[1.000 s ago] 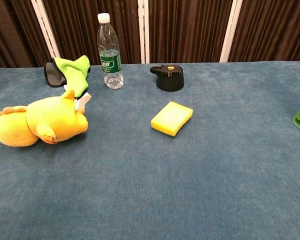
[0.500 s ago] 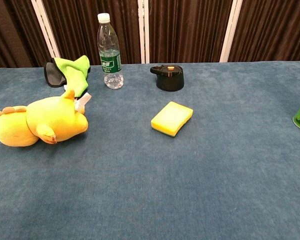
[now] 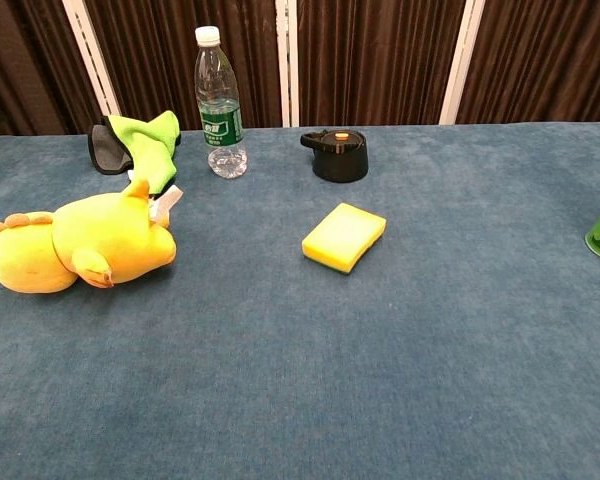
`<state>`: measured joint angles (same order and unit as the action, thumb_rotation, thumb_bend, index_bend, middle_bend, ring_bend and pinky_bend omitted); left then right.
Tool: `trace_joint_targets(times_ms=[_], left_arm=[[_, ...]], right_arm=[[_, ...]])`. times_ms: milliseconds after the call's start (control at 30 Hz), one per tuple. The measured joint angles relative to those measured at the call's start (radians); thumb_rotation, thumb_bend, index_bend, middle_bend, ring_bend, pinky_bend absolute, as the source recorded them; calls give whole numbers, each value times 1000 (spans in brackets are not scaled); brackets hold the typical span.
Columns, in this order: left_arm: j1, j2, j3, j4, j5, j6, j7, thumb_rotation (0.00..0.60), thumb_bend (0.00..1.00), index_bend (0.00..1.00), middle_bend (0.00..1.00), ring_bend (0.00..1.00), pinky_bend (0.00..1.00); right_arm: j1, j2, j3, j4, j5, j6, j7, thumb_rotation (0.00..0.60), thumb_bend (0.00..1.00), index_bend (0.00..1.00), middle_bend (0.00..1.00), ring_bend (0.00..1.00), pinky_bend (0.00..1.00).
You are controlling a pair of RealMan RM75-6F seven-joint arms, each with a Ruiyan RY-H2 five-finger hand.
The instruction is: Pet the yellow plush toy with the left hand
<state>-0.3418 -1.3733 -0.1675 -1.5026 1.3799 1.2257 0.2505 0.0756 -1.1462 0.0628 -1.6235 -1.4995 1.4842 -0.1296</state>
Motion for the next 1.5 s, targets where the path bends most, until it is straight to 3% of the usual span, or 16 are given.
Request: trace_joint_targets(times_ms=[300,567,1100,1500], left_arm=[[-127,-103,-66,33,-145,-141,84,600,1000,0,0,0,0],[-203,-214,-80,113,-225,-169,219,600,1000,0,0,0,0],[-237,-338,-31,231,-280,-195,229,600,1000,0,0,0,0],[-262,-394,32,246,-222,-185,303,600,1000,0,0,0,0]], right_arm=[[1,10,4,-6,16,-12,24,600,20,0,0,0,0],[1,19,6,-5,21,-15,57,600,19,0,0,0,0],[-3,26,7,-4,15,-8,90,600,20,0,0,0,0],[-4,27,0,-14,0,-6,95,600,19,0,0,0,0]])
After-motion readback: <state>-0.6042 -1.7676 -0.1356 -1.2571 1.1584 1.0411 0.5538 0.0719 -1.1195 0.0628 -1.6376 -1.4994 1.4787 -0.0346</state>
